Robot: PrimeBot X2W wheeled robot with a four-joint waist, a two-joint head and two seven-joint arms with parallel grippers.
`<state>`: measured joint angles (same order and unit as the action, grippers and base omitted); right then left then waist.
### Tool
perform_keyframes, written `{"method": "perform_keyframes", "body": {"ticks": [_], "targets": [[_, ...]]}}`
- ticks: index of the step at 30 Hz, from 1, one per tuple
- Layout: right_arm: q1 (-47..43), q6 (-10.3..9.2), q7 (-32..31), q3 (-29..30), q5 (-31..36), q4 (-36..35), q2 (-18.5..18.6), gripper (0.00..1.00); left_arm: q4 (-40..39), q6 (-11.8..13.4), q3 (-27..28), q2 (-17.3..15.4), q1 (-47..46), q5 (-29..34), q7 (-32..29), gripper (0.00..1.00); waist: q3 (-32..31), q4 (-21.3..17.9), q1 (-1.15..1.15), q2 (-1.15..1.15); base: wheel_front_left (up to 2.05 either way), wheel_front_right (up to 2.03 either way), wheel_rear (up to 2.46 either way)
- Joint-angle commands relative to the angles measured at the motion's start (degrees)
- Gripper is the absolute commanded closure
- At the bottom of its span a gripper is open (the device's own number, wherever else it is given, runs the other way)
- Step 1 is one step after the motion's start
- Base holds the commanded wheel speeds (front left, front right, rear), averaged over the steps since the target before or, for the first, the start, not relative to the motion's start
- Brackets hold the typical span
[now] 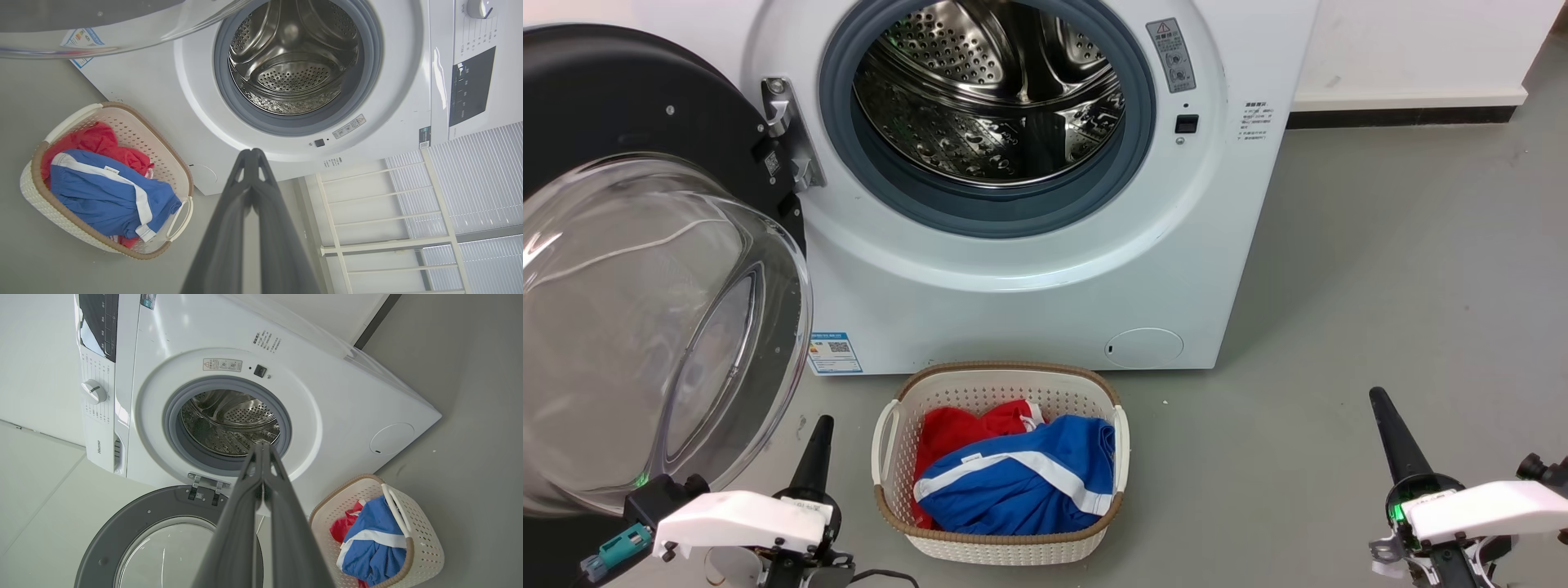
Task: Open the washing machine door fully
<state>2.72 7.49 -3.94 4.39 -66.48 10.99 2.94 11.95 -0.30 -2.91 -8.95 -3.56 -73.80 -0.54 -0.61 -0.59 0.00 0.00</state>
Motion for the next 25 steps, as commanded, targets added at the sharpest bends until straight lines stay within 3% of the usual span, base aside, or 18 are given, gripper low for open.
{"method": "perform_keyframes", "body": {"ticks": [1, 25], "targets": [[1.29, 0.00, -0.18, 0.19, -1.49, -0.20, 0.16, 1.00, -0.22, -0.49, 0.72, 0.03, -1.51, -1.06, -0.31, 1.00, 0.02, 0.01, 0.00, 0.00, 0.00, 0.00, 0.00], [2.71, 0.00, -1.46, 1.20, -14.09, 1.49, 0.13, 1.00, 0.99, -4.08, 5.03, 3.03, -2.27, -10.32, -3.06, 1.00, 0.37, 0.28, 0.00, 0.00, 0.00, 0.00, 0.00]]}}
